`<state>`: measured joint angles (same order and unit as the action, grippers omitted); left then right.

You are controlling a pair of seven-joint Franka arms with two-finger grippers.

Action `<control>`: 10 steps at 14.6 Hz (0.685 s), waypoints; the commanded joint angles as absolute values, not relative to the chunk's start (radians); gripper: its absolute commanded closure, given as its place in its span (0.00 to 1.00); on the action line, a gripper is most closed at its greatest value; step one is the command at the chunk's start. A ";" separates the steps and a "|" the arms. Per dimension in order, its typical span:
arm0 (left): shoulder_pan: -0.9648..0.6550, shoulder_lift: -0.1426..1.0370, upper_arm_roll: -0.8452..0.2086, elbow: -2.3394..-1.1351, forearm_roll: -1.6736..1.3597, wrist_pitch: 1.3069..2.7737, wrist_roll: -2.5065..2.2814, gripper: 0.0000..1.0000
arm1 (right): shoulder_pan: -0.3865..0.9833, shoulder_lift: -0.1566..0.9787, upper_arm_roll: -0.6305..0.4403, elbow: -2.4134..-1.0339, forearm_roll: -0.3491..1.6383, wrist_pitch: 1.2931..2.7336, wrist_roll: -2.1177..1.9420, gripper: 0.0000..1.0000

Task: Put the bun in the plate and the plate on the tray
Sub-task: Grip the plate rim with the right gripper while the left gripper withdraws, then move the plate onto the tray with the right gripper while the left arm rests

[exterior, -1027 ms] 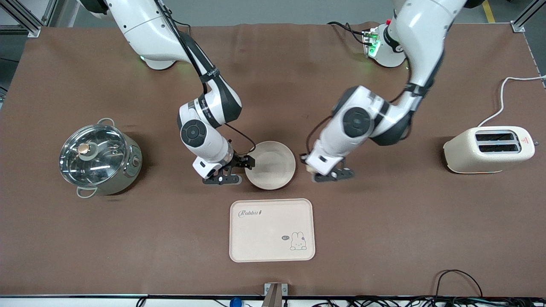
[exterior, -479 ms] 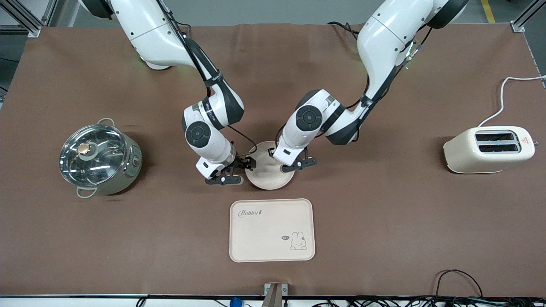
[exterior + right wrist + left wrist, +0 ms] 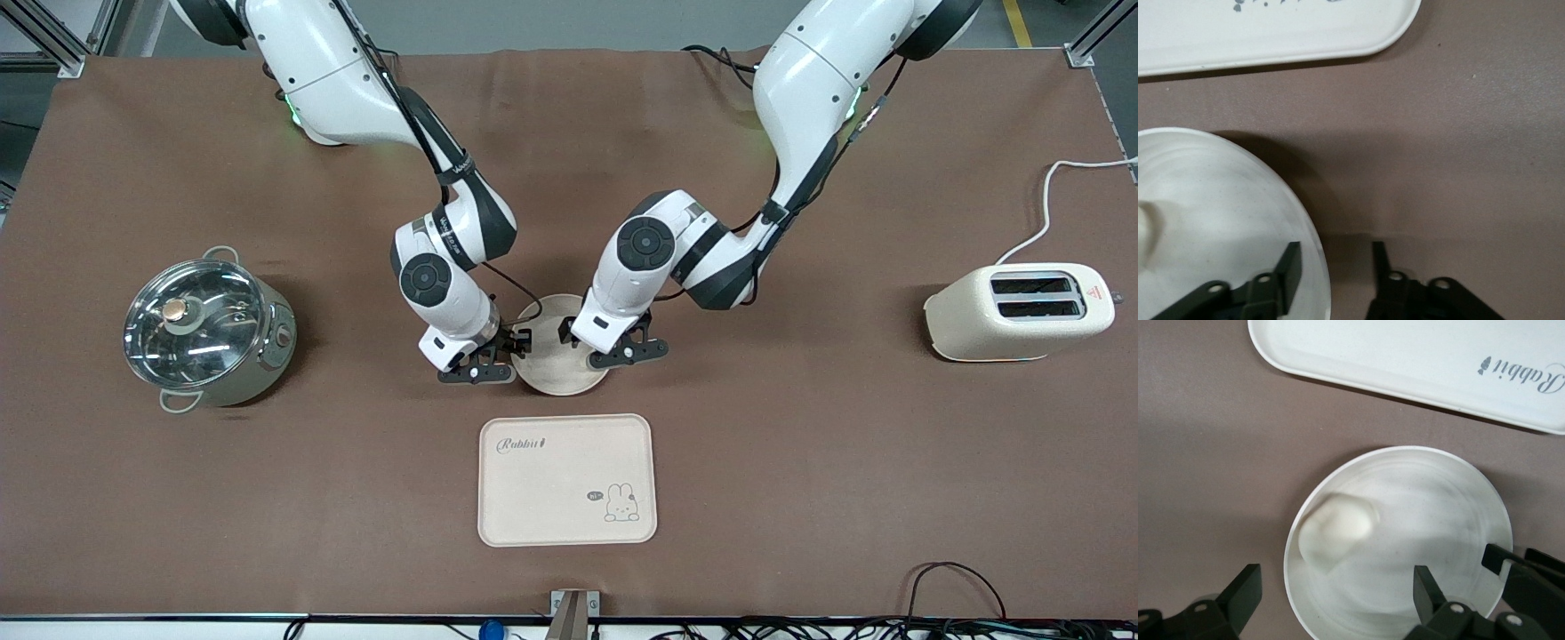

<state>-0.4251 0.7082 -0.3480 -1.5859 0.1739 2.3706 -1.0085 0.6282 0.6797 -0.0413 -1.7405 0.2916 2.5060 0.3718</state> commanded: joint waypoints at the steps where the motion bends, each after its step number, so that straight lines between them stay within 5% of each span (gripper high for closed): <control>1: -0.410 0.674 -0.344 -1.571 0.207 2.301 -0.961 0.00 | 0.637 0.675 -0.048 -1.753 0.310 2.520 0.379 0.68; 6: -0.226 0.551 -0.345 -1.454 0.213 1.944 -0.484 0.00 | 0.640 0.677 -0.048 -1.753 0.310 2.523 0.379 0.95; 10: -0.060 0.418 -0.345 -1.456 0.215 1.809 -0.192 0.00 | 0.638 0.649 -0.045 -1.758 0.310 2.496 0.377 1.00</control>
<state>-0.1249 0.4897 -0.3385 -1.4341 0.2012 1.8604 -0.2981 0.6299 0.6748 -0.0393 -1.7379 0.2939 2.5077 0.3726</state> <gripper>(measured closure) 0.000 0.956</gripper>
